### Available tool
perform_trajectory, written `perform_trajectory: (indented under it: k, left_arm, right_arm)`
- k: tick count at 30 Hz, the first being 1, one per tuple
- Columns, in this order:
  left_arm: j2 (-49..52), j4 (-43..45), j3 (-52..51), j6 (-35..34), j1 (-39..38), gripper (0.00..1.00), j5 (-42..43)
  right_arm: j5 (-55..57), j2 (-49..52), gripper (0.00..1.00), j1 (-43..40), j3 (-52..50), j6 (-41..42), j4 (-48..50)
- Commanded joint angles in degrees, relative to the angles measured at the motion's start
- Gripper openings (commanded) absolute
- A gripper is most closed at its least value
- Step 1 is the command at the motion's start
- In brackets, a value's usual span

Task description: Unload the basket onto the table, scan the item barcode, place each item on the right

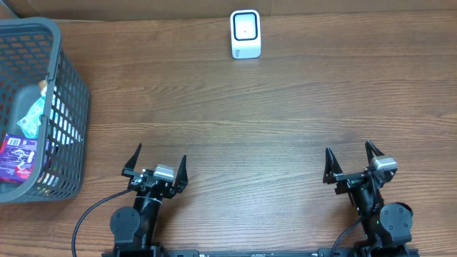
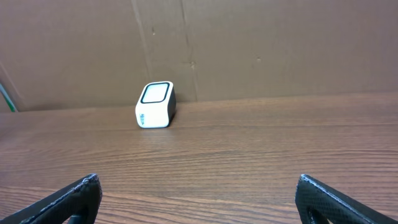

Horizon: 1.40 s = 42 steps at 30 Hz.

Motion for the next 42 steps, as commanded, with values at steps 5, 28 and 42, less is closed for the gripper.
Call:
perform_trajectory:
  k: [5, 28, 42]
  left_arm:
    - [-0.68, -0.02, -0.28, 0.28, 0.2, 0.99, -0.59]
    - [-0.68, -0.02, -0.28, 0.28, 0.2, 1.0, -0.59]
    - [-0.68, -0.02, -0.28, 0.28, 0.2, 1.0, -0.59]
  right_arm:
    - [0.35, -0.57, 1.0, 0.22, -0.59, -0.02, 0.35]
    - [0.35, -0.57, 1.0, 0.22, -0.59, -0.02, 0.35]
    - [3.34, -0.57, 1.0, 0.22, -0.59, -0.04, 0.5]
